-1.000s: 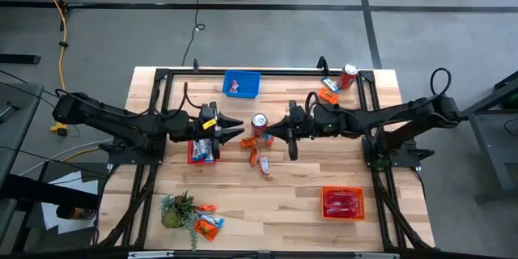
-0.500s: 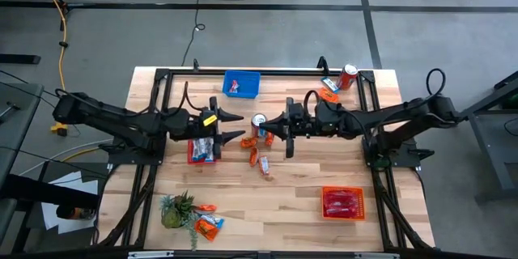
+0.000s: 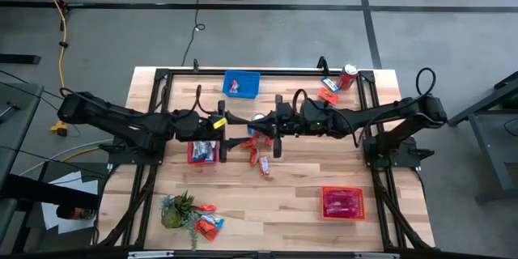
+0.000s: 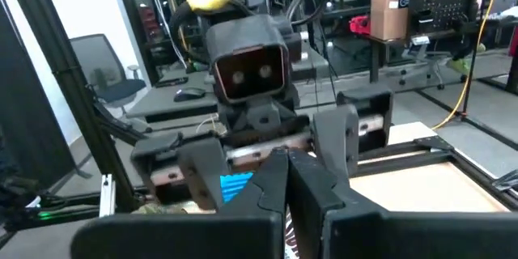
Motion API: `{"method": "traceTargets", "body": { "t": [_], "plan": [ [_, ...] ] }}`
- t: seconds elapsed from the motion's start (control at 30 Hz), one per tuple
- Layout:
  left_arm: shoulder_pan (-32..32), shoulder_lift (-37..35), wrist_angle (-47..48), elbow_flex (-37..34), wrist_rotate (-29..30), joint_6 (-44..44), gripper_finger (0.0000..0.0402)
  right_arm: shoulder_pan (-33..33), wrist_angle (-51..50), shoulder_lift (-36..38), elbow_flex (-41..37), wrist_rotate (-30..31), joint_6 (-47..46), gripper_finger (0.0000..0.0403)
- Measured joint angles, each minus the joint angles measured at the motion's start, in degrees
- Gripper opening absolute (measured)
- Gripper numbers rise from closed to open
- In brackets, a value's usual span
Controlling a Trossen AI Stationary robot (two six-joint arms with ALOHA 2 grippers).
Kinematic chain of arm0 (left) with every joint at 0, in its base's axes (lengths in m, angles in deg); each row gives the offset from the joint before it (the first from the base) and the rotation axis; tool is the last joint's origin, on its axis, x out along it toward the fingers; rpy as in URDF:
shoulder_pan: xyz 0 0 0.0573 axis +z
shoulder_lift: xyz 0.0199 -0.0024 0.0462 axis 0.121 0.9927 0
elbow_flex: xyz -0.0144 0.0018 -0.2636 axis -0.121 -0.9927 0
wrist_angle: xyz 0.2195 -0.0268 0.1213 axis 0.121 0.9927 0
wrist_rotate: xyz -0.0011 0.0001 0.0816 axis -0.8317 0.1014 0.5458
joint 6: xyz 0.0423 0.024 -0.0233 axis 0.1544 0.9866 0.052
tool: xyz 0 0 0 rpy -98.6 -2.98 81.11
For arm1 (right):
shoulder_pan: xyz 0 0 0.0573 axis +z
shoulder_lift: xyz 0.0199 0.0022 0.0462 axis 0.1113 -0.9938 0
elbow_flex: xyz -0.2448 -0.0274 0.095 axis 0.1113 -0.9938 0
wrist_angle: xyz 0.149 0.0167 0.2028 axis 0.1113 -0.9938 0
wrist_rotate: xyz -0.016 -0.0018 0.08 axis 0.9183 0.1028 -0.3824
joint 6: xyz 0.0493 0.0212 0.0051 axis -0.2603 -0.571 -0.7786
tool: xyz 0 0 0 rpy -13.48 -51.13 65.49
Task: Sort candy
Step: Put the white chocolate into the red bin
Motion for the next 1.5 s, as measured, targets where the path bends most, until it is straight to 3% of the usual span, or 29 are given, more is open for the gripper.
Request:
{"method": "traceTargets", "body": {
  "t": [0.43, 0.57, 0.73, 0.87, 1.0, 1.2, 1.37, 1.5],
  "plan": [
    [-0.35, 1.52, -4.34, -0.02, -0.83, -2.88, 0.0220, 0.00, -0.29, -1.23, 1.38, -1.68, -0.44, 0.0000],
    [-0.33, 1.51, -4.52, -0.02, -0.96, -2.50, 0.0163, 0.00, -0.30, -1.23, 1.38, -1.68, -0.44, 0.0000],
    [-0.33, 1.49, -3.17, -0.02, -2.88, -3.08, 0.0027, 0.00, -0.52, -1.23, 1.38, -1.81, -0.44, 0.0000],
    [-0.20, 0.74, -1.18, -0.02, -2.83, -2.95, 0.0020, 0.03, -1.21, -1.19, 1.38, 0.39, -0.61, 0.0002],
    [0.00, -2.87, 8.49, -0.04, 0.34, -2.09, 0.0007, -0.39, -5.98, 0.97, 1.40, 7.87, -2.61, 0.0037],
    [1.92, -13.94, 33.41, -0.04, 9.09, -7.18, 0.0004, -0.48, -23.08, 6.65, 1.44, 21.76, -6.67, 0.0144],
    [4.56, -20.43, 55.06, -1.19, 13.72, -21.40, 0.0003, -0.71, -36.68, 9.23, 1.47, 23.36, -12.66, 0.0208],
    [6.68, -22.49, 59.44, -6.11, 11.25, -37.93, 0.0003, -0.72, -43.88, 9.10, 1.47, 23.34, -18.58, 0.0229]
  ]
}}
